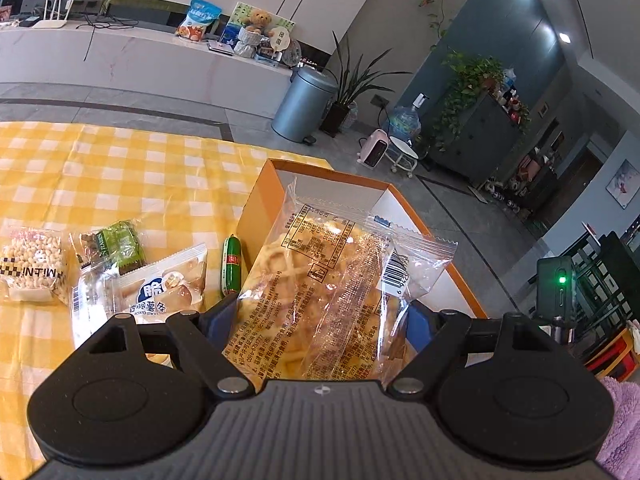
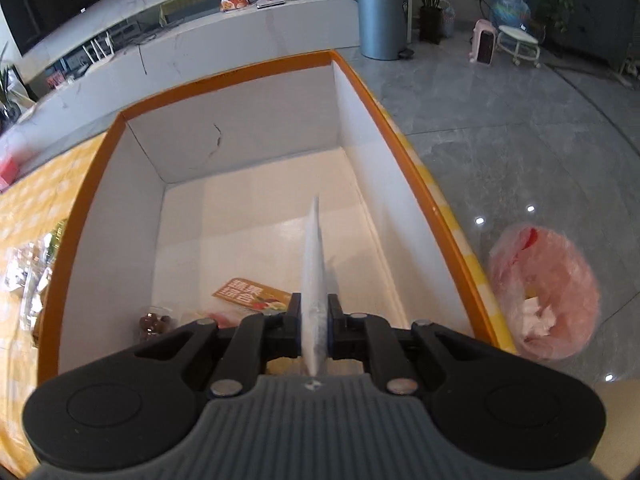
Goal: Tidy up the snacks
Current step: 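Drop the white strip pack into the orange box with the right gripper while the left carries the bread pack, then lower the clear bread pack into the box and open the left gripper, then move both grippers back over the snack pile on the table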
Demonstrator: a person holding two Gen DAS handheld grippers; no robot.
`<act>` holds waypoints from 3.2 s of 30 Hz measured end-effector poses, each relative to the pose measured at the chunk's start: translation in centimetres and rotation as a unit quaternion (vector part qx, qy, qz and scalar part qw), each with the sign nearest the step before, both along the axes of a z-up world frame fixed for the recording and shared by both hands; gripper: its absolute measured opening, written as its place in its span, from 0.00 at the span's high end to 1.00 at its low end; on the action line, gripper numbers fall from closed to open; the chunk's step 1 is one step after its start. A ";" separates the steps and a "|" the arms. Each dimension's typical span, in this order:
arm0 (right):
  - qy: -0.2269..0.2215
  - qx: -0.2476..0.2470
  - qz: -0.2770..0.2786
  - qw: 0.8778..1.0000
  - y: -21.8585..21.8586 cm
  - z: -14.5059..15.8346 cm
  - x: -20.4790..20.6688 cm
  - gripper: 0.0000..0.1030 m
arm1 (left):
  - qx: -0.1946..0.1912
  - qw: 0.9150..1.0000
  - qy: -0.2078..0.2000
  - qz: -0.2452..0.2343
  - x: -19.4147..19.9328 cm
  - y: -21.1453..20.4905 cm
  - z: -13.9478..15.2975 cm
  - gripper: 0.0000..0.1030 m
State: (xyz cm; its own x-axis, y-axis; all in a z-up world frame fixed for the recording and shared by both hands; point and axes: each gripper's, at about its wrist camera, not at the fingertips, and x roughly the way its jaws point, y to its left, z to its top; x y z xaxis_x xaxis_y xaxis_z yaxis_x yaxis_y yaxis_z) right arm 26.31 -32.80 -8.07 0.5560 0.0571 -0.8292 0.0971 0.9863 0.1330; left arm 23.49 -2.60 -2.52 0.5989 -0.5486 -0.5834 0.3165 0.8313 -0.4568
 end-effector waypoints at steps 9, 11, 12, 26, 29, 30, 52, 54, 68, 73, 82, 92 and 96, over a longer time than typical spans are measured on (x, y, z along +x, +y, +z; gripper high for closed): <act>-0.034 -0.054 0.004 0.998 0.5 2.4 -1.0 0.84 | 0.000 1.000 -0.009 -0.001 -0.5 0.1 0.7 0.08; -0.041 -0.068 0.009 0.997 0.4 2.9 -1.3 0.84 | 0.001 1.000 -0.010 -0.001 -0.6 0.1 0.8 0.08; -0.044 -0.072 0.008 0.996 0.3 3.2 -1.5 0.84 | 0.002 1.000 -0.011 -0.001 -0.6 0.1 0.9 0.08; -0.075 -0.113 0.013 0.991 0.4 6.1 -4.7 0.82 | -0.016 1.000 -0.004 -0.022 0.5 -1.6 2.7 0.08; -0.101 -0.137 -0.008 0.985 0.7 7.4 -4.8 0.80 | -0.004 1.000 0.002 -0.020 1.2 -3.1 3.4 0.08; -0.109 -0.136 -0.026 0.984 0.6 7.9 -4.7 0.80 | 0.001 1.000 0.004 -0.016 1.5 -3.7 3.5 0.08; -0.139 -0.001 -0.091 0.986 -3.8 4.3 -4.3 0.55 | 0.095 0.993 0.052 0.055 7.2 -13.4 -0.3 0.08; -0.146 0.019 -0.089 0.985 -4.3 4.3 -4.7 0.55 | 0.110 0.992 0.047 0.044 7.2 -14.1 -0.6 0.08; -0.156 0.032 -0.095 0.983 -4.2 4.4 -5.2 0.52 | 0.151 0.987 0.021 0.057 6.5 -13.6 -1.4 0.00; -0.151 0.028 -0.097 0.983 -4.2 4.3 -5.1 0.50 | 0.126 0.990 0.022 0.064 6.4 -12.5 -0.4 0.00; -0.155 0.022 -0.086 0.984 -3.3 4.8 -5.2 0.39 | 0.136 0.990 -0.014 0.043 5.9 -11.7 1.9 0.00; -0.146 -0.056 -0.097 0.983 -0.8 5.9 -4.6 0.33 | 0.150 0.986 -0.021 0.070 4.9 -9.4 4.5 0.00; -0.167 -0.060 -0.081 0.981 0.7 7.1 -4.9 0.24 | 0.154 0.985 -0.020 0.076 4.2 -7.2 5.5 0.00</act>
State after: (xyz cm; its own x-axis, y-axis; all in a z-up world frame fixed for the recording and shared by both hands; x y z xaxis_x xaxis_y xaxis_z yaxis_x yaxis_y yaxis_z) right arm 21.36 -32.11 -1.00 0.7910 -0.1414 -0.5952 0.2252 0.9719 0.0684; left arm 27.71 -9.79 2.94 0.6862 -0.2521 -0.6824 0.1902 0.9676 -0.1662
